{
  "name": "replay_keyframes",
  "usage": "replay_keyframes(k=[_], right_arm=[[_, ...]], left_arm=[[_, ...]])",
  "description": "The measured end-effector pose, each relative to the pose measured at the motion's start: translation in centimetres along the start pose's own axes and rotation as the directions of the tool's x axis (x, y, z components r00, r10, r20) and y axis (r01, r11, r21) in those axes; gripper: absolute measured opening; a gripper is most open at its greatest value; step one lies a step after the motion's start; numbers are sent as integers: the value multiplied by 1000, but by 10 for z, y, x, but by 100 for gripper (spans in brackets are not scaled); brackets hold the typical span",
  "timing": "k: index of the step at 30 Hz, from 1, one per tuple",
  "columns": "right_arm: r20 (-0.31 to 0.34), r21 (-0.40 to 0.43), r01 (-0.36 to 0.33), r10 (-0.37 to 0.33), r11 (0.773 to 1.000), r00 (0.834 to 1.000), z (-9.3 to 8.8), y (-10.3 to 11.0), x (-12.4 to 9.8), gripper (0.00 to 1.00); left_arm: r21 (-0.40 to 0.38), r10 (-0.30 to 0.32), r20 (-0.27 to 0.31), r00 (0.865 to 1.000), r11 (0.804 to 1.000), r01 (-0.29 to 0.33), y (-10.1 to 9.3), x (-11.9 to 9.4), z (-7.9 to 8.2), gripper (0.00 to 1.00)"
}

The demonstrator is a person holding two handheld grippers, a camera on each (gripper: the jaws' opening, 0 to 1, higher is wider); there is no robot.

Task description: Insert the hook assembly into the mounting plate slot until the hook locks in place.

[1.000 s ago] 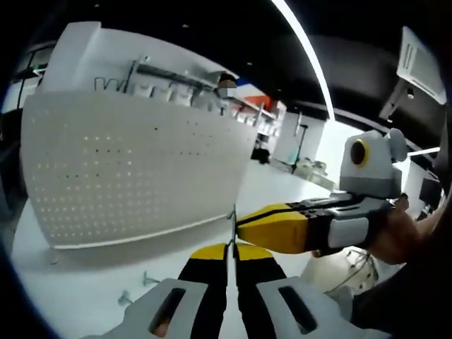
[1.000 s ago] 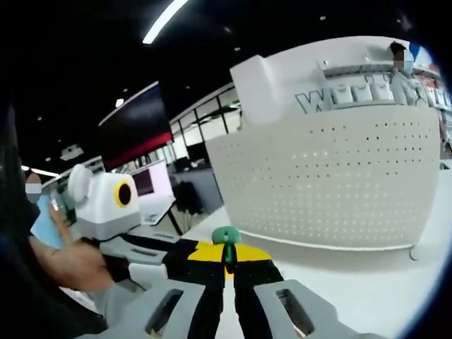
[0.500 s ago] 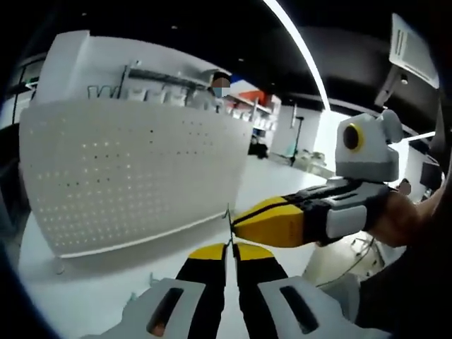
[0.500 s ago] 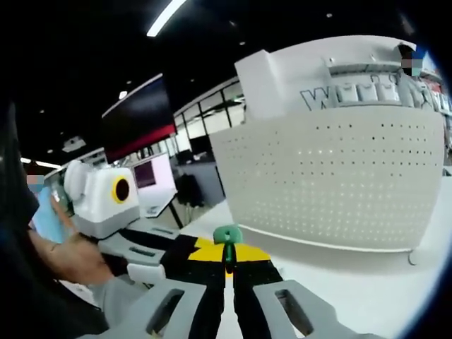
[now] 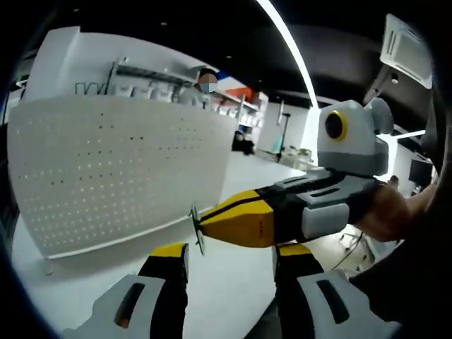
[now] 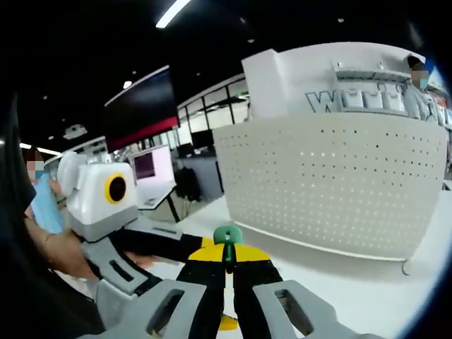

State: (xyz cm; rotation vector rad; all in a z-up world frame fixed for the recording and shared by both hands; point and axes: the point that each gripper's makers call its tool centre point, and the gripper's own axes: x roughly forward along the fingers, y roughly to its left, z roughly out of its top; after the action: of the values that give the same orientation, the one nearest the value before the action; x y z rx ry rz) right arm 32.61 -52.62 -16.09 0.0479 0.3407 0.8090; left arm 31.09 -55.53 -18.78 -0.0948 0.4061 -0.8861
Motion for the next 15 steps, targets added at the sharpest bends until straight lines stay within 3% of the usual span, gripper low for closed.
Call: replay_keyframes(k=[4, 9, 15], right_arm=[[0, 10, 2, -2, 1000, 1000, 1, -2, -1, 0], [0, 16, 5, -5, 1000, 1000, 1, -5, -2, 0], [-2, 30, 5, -4, 1000, 1000, 0, -6, -3, 0]], left_arm=[[25, 5, -6, 1000, 1000, -5, 0, -3, 2, 55], [11, 21, -12, 1000, 1000, -20, 2, -3, 0, 72], [6, 23, -11, 1000, 1000, -23, 3, -4, 0, 77]])
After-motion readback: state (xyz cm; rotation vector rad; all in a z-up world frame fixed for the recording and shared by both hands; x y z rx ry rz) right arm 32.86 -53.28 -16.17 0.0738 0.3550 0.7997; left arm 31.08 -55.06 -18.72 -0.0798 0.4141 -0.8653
